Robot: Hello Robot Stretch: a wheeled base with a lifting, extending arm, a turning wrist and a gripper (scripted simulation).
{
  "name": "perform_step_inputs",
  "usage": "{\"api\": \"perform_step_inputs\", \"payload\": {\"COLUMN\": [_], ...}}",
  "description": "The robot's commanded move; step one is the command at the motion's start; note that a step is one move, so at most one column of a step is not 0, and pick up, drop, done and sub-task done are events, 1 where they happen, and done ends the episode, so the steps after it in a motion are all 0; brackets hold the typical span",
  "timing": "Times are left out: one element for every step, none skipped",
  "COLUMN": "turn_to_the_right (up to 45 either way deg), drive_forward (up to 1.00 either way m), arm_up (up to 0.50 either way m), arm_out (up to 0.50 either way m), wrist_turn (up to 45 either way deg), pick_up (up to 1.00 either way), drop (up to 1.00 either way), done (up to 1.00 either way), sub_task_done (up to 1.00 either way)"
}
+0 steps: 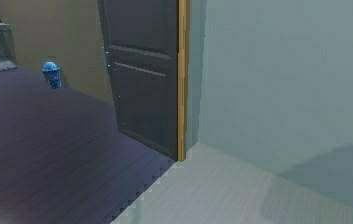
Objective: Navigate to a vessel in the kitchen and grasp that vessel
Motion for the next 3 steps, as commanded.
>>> {"api": "perform_step_inputs", "payload": {"turn_to_the_right": [0.0,0.0,0.0], "drive_forward": [0.00,0.00,0.00], "arm_up": [0.50,0.36,0.00], "arm_out": [0.00,0.00,0.42], "wrist_turn": [0.0,0.0,0.0], "pick_up": [0.00,0.00,0.00], "drop": [0.00,0.00,0.00], "done": [0.00,0.00,0.00], "sub_task_done": [0.00,0.00,0.00]}}
